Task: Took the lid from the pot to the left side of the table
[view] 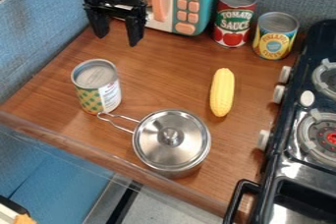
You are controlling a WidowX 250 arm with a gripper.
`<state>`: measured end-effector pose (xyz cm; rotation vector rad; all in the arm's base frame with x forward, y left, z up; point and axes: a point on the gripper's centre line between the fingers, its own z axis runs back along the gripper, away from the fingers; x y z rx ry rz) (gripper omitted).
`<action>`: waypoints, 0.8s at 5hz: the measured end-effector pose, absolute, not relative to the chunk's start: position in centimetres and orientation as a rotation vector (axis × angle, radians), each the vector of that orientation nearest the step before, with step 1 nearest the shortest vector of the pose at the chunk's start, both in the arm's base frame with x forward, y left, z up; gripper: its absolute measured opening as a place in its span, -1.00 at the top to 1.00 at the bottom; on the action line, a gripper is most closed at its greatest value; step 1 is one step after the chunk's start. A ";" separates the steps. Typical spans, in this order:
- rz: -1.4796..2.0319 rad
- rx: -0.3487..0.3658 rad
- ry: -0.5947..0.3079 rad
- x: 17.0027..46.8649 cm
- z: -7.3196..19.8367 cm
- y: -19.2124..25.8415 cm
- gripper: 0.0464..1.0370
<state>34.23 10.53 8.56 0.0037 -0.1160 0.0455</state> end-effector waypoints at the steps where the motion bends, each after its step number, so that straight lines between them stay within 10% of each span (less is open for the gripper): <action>1: 0.046 -0.006 -0.067 33.7 7.1 10.2 -0.92; 4: -0.150 -0.055 -0.152 30.5 10.0 2.3 -0.92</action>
